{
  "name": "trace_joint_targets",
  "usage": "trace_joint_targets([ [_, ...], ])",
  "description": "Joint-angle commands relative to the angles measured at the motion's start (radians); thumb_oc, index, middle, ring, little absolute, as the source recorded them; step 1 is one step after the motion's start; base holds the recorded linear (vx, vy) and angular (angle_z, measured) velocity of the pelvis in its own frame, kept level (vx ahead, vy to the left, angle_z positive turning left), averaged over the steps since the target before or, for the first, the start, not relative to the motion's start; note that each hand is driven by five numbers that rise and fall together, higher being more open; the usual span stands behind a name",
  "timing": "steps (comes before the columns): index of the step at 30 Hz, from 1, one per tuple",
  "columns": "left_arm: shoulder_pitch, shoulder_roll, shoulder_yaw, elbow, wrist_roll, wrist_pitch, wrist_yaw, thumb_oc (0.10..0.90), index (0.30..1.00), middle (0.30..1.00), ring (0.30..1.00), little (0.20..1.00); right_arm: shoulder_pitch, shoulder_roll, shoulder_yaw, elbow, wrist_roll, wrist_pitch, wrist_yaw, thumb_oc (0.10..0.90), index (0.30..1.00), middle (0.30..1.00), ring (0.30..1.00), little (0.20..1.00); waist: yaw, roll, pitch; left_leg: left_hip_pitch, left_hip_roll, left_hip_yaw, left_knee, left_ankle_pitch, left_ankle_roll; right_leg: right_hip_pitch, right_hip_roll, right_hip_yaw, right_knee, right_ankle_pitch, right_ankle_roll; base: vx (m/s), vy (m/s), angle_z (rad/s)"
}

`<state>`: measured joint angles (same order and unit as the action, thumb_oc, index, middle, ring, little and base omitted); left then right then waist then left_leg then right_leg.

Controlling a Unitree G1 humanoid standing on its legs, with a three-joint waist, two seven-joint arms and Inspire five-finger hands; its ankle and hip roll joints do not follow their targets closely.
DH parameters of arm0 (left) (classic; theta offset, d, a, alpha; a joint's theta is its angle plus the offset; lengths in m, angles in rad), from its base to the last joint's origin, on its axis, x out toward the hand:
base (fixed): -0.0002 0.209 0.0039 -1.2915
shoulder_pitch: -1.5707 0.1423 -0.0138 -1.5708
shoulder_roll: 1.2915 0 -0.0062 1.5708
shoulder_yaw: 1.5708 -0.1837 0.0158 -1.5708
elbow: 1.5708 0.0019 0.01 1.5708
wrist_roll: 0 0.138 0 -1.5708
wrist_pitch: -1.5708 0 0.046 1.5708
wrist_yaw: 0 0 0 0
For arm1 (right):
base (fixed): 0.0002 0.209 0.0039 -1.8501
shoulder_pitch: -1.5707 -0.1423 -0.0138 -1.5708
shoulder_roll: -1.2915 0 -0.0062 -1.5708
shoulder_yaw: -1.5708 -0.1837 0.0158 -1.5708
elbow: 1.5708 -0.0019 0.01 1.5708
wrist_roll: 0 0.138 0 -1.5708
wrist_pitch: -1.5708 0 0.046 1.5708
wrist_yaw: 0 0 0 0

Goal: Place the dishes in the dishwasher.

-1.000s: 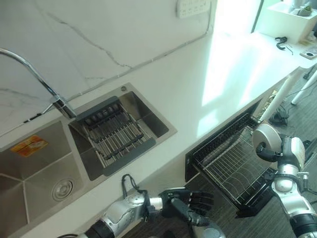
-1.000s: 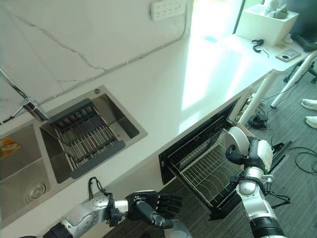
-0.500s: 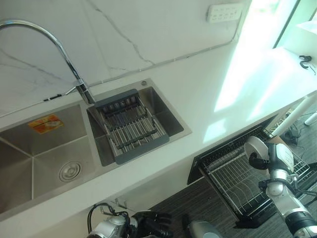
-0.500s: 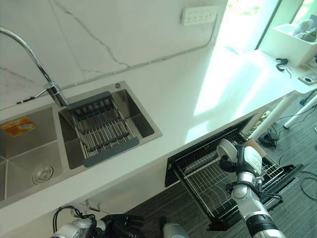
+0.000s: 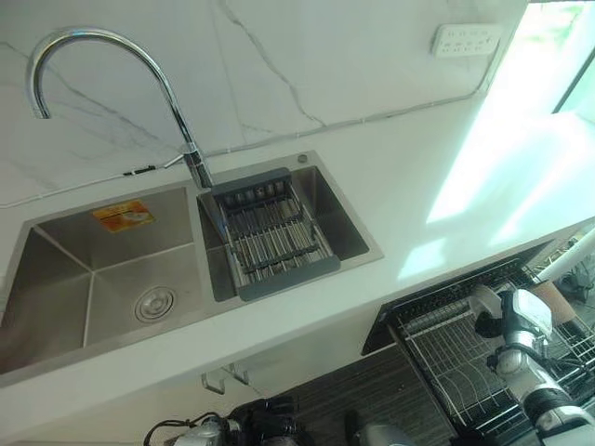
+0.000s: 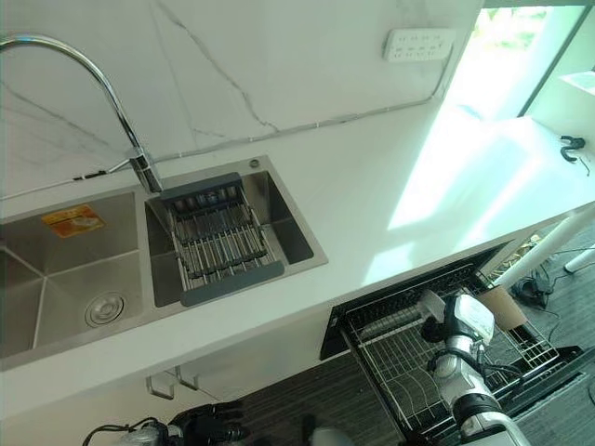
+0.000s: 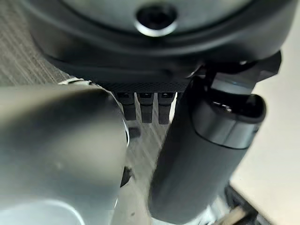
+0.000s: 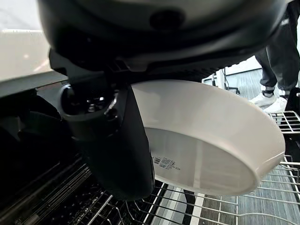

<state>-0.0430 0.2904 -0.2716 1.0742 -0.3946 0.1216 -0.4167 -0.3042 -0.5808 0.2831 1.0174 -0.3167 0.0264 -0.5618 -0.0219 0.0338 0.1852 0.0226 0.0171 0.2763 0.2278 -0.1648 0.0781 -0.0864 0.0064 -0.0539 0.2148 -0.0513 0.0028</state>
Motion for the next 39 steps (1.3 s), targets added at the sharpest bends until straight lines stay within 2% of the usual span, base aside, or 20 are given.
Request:
trace_joint_targets([
  [1, 0.068, 0.027, -0.022, 0.01, -0.028, -0.001, 0.058, 0.8, 0.9, 0.9, 0.9, 0.9, -0.086, -0.058, 0.001, 0.029, -0.053, -0.014, -0.127, 0.4, 0.3, 0.3, 0.3, 0.3, 0.032, -0.017, -0.051, -0.055, 0.019, -0.076, 0.072, -0.122, -0.051, -0.008, -0.071, -0.039, 0.085, -0.12, 0.133, 0.02, -0.09, 0.24],
  [6, 0.069, 0.031, 0.043, 0.045, -0.09, -0.001, 0.127, 0.8, 0.9, 0.9, 0.9, 0.9, -0.102, -0.048, 0.001, 0.117, -0.049, 0.003, -0.136, 0.4, 0.3, 0.3, 0.3, 0.3, 0.058, 0.011, -0.03, -0.067, 0.006, -0.1, 0.072, -0.106, -0.053, -0.009, -0.09, -0.063, 0.085, -0.116, 0.133, -0.01, -0.075, 0.16],
  [12, 0.049, 0.03, 0.054, 0.034, -0.155, -0.018, 0.139, 0.8, 0.9, 0.9, 0.9, 0.9, -0.166, -0.081, 0.015, 0.168, -0.007, 0.045, -0.116, 0.4, 0.3, 0.3, 0.3, 0.3, 0.064, 0.09, 0.016, -0.129, -0.018, -0.118, 0.072, -0.071, -0.059, -0.062, -0.114, -0.076, 0.085, -0.1, 0.128, -0.12, -0.006, 0.12],
  [13, 0.036, 0.03, 0.05, 0.028, -0.167, -0.017, 0.134, 0.8, 0.9, 0.9, 0.9, 0.9, -0.188, -0.093, 0.019, 0.176, 0.0, 0.048, -0.109, 0.445, 0.368, 0.368, 0.368, 0.368, 0.06, 0.106, 0.028, -0.143, -0.02, -0.118, 0.072, -0.066, -0.061, -0.076, -0.116, -0.074, 0.085, -0.099, 0.127, -0.21, 0.067, 0.05],
  [14, 0.031, 0.025, 0.047, 0.026, -0.173, -0.02, 0.132, 0.8, 0.9, 0.9, 0.9, 0.9, -0.198, -0.1, 0.019, 0.18, 0.009, 0.054, -0.104, 0.587, 0.58, 0.58, 0.58, 0.58, 0.058, 0.116, 0.034, -0.152, -0.021, -0.118, 0.072, -0.064, -0.063, -0.084, -0.118, -0.074, 0.085, -0.097, 0.126, -0.15, 0.047, 0.0],
  [15, 0.031, 0.022, 0.044, 0.026, -0.176, -0.024, 0.13, 0.8, 0.9, 0.9, 0.9, 0.9, -0.198, -0.103, 0.018, 0.182, 0.013, 0.056, -0.106, 0.8, 0.9, 0.9, 0.9, 0.9, 0.056, 0.121, 0.036, -0.155, -0.022, -0.118, 0.072, -0.063, -0.063, -0.088, -0.118, -0.073, 0.085, -0.096, 0.126, -0.09, 0.034, -0.01],
  [18, 0.035, 0.013, 0.038, 0.016, -0.186, -0.027, 0.125, 0.8, 0.9, 0.9, 0.9, 0.9, -0.195, -0.119, 0.007, 0.189, 0.029, 0.056, -0.093, 0.8, 0.9, 0.9, 0.9, 0.9, 0.049, 0.134, 0.039, -0.159, -0.024, -0.113, 0.072, -0.065, -0.065, -0.096, -0.124, -0.075, 0.085, -0.096, 0.126, -0.05, 0.032, 0.07],
  [22, 0.037, 0.011, 0.037, 0.016, -0.18, -0.024, 0.125, 0.8, 0.9, 0.9, 0.9, 0.9, -0.183, -0.127, -0.013, 0.188, 0.07, 0.043, -0.076, 0.8, 0.9, 0.9, 0.9, 0.9, 0.044, 0.12, 0.03, -0.159, -0.019, -0.108, 0.072, -0.068, -0.069, -0.1, -0.121, -0.075, 0.085, -0.097, 0.124, -0.03, -0.008, 0.03],
  [24, 0.04, 0.012, 0.039, 0.017, -0.178, -0.023, 0.127, 0.8, 0.9, 0.9, 0.9, 0.9, -0.18, -0.128, -0.024, 0.18, 0.147, 0.023, -0.037, 0.8, 0.9, 0.9, 0.9, 0.9, 0.042, 0.108, 0.031, -0.147, -0.016, -0.107, 0.072, -0.073, -0.072, -0.091, -0.115, -0.08, 0.085, -0.101, 0.121, 0.0, -0.016, -0.01],
  [27, 0.055, 0.019, 0.059, 0.017, -0.179, -0.017, 0.132, 0.8, 0.9, 0.9, 0.9, 0.9, -0.166, -0.126, -0.06, 0.148, 0.255, -0.006, 0.02, 0.8, 0.9, 0.9, 0.9, 0.9, 0.036, 0.081, 0.02, -0.139, -0.008, -0.108, 0.072, -0.076, -0.074, -0.085, -0.096, -0.069, 0.085, -0.107, 0.11, 0.04, -0.043, -0.04],
  [29, 0.073, 0.028, 0.08, 0.012, -0.179, -0.017, 0.133, 0.8, 0.9, 0.9, 0.9, 0.9, -0.116, -0.126, -0.109, 0.086, 0.298, -0.036, 0.053, 0.8, 0.9, 0.9, 0.9, 0.9, 0.023, 0.05, 0.014, -0.133, 0.005, -0.105, 0.072, -0.079, -0.079, -0.082, -0.079, -0.056, 0.085, -0.112, 0.104, 0.02, -0.042, -0.12],
  [35, 0.102, 0.019, 0.124, 0.005, -0.165, -0.018, 0.144, 0.8, 0.9, 0.9, 0.9, 0.9, 0.003, -0.125, -0.228, -0.092, 0.498, -0.029, 0.168, 0.8, 0.9, 0.9, 0.9, 0.9, -0.013, 0.006, 0.009, -0.119, 0.024, -0.093, 0.072, -0.089, -0.083, -0.077, -0.052, -0.024, 0.085, -0.115, 0.1, 0.0, 0.026, -0.19],
  [39, 0.112, 0.018, 0.161, 0.001, -0.145, -0.008, 0.153, 0.8, 0.9, 0.9, 0.9, 0.9, 0.076, -0.115, -0.311, -0.253, 0.639, -0.005, 0.283, 0.8, 0.9, 0.9, 0.9, 0.9, -0.045, -0.021, 0.005, -0.103, 0.037, -0.069, 0.072, -0.098, -0.083, -0.073, -0.041, -0.005, 0.085, -0.114, 0.102, 0.0, 0.05, -0.18],
])
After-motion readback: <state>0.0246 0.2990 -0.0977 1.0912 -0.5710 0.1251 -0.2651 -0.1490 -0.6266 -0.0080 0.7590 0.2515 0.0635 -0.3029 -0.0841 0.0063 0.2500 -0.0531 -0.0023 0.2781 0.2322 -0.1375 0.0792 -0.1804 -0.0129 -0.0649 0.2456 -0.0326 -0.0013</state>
